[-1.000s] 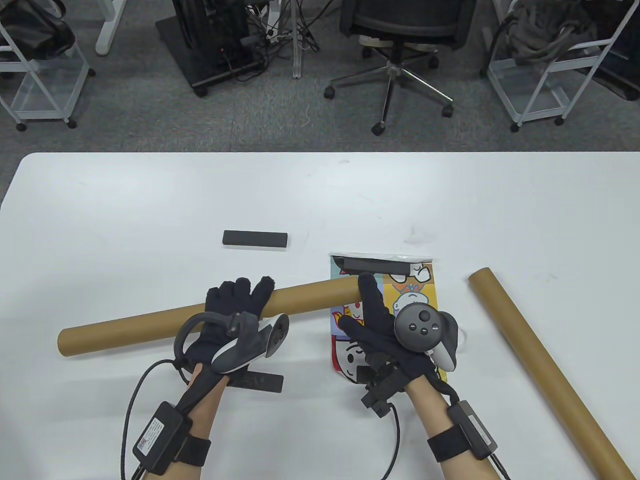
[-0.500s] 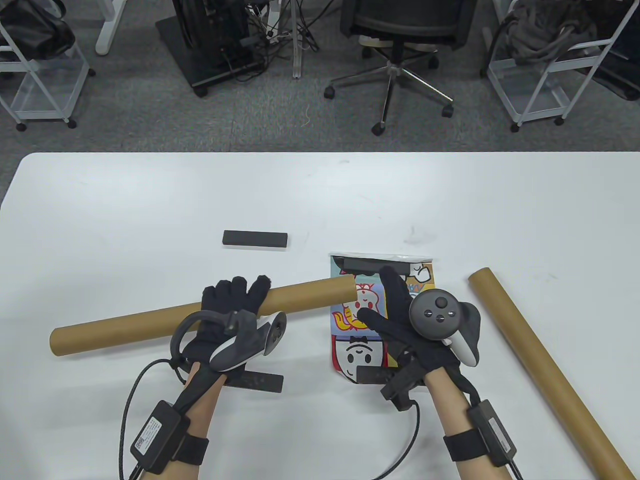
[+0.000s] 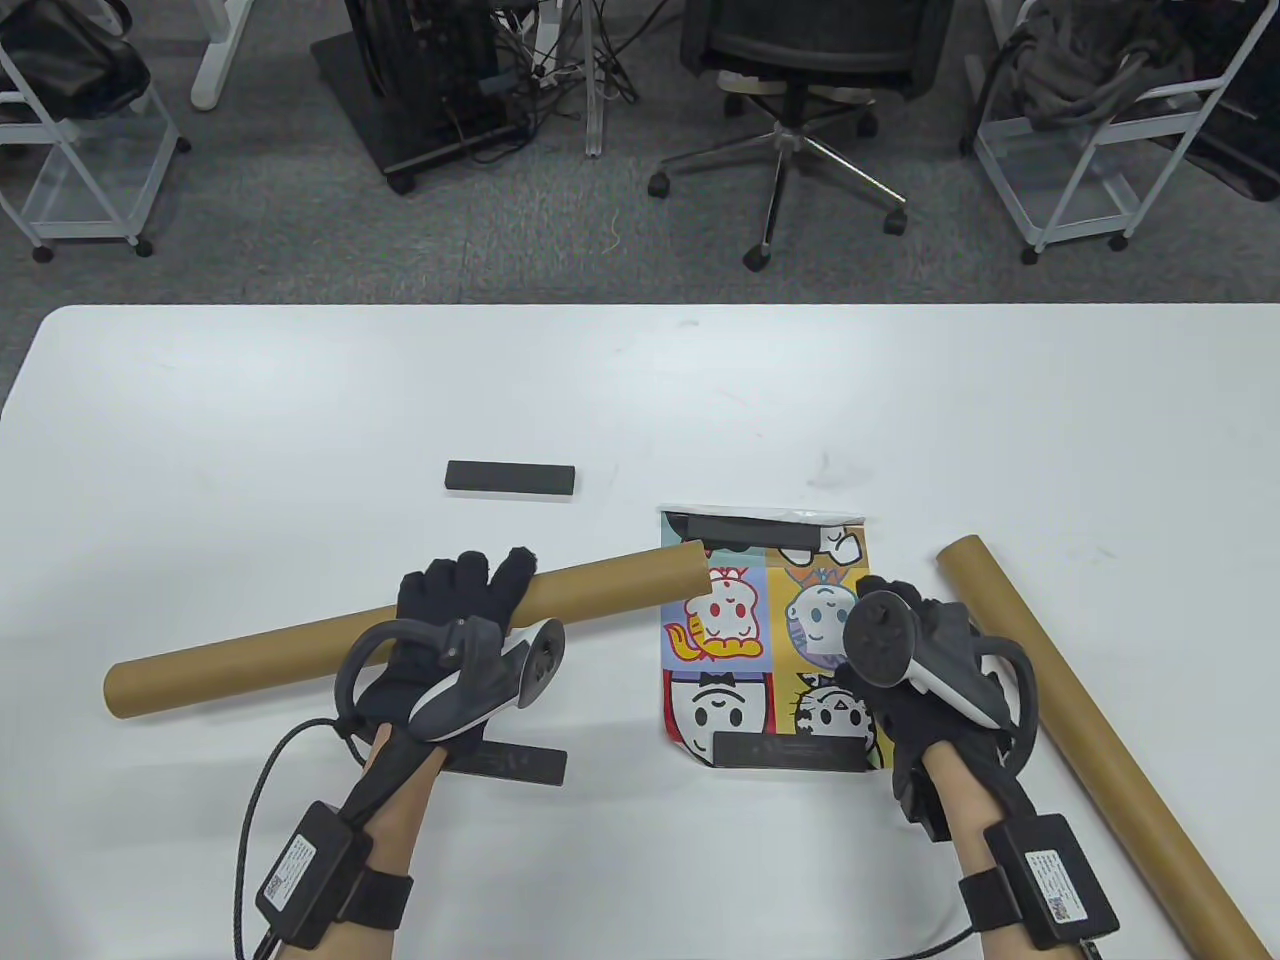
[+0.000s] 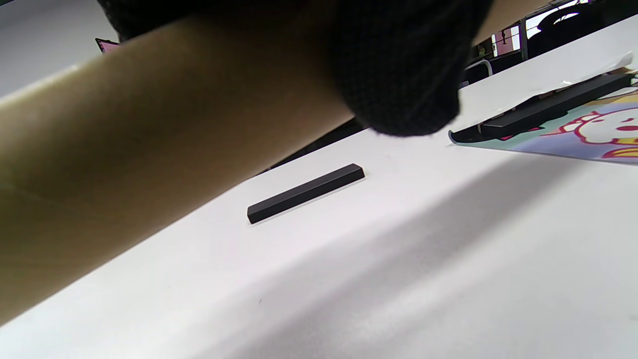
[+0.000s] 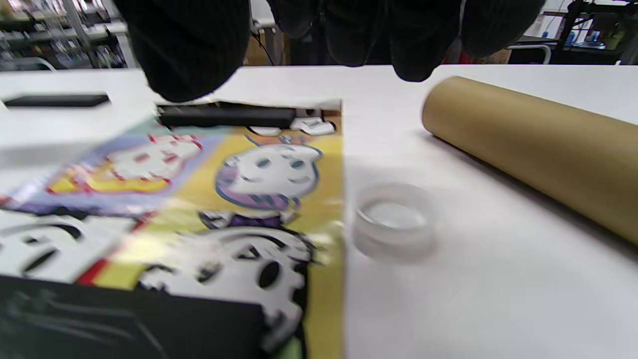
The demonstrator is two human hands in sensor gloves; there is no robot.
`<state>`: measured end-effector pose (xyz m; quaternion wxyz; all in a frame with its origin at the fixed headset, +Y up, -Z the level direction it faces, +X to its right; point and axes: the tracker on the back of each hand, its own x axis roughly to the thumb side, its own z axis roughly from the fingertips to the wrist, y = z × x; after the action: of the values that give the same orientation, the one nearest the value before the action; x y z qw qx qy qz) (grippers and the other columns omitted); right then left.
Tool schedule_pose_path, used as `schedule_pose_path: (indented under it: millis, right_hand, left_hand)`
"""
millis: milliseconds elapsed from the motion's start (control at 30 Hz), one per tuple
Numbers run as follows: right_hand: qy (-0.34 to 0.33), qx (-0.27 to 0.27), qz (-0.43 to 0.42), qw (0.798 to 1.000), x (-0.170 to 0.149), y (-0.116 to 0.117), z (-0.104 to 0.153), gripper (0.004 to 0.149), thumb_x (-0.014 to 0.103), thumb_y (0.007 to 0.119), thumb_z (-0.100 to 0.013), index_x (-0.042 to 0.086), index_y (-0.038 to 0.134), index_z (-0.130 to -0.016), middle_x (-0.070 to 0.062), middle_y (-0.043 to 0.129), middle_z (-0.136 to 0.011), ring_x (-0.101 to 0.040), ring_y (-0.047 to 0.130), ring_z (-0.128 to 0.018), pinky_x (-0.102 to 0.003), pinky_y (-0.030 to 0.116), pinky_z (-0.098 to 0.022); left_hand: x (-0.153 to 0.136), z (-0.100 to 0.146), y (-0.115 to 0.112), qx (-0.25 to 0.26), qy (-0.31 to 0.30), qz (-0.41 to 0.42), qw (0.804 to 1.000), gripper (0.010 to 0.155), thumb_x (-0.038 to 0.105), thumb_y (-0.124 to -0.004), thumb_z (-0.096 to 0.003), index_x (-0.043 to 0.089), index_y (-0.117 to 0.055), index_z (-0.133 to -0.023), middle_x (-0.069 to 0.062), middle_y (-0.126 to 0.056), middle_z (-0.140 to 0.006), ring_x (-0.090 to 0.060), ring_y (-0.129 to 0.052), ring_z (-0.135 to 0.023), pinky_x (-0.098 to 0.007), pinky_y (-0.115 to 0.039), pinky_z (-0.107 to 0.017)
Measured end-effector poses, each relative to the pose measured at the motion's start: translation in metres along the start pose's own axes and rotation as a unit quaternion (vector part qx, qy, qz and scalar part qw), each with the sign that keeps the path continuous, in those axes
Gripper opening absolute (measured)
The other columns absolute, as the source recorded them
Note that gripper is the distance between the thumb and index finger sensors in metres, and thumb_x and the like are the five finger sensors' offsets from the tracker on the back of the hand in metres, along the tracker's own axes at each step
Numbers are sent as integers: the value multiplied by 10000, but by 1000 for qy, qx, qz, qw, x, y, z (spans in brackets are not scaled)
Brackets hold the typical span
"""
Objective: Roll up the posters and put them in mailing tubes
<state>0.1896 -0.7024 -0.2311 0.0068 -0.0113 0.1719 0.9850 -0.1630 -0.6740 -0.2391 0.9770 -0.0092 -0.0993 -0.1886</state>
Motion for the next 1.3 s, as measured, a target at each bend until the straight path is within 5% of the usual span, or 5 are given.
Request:
schedule_pose_path:
  millis: [500,900,1300]
  right_hand:
    - [56,55,80,994,-14,43,-22,720,326,777,-480,113,467,-1094,-303,485,-1158,-561,626,-1001,-711,562,-697]
    - [54,11,128,990,-11,48,-24,684,320,802,-461,105,541,-1055,-228,648,-1074,-422,796,-897,-628,679,-673]
    - [-19,-89,-58,994,-7,4,-13,680,342,777,-468,91,546,-1056,-235,669,-1063,-426,818,-878,-636,686,-660]
  left_hand:
    - [-6,0,-1,-10,2,20,1000,873,406,-844,-479,340,-339,-1189,-64,-608,-1182,-359,-720,-1055,-568,-653,-831]
    - [-7,-1,-1,-11,3,19,1000,874,406,-847,-477,339,-344,-1189,-61,-612,-1181,-358,-724,-1055,-567,-656,-831]
    - [-5,-1,-1,-13,-2,17,1000,875,405,-848,-477,343,-342,-1188,-60,-613,-1181,-357,-724,-1056,-567,-655,-831]
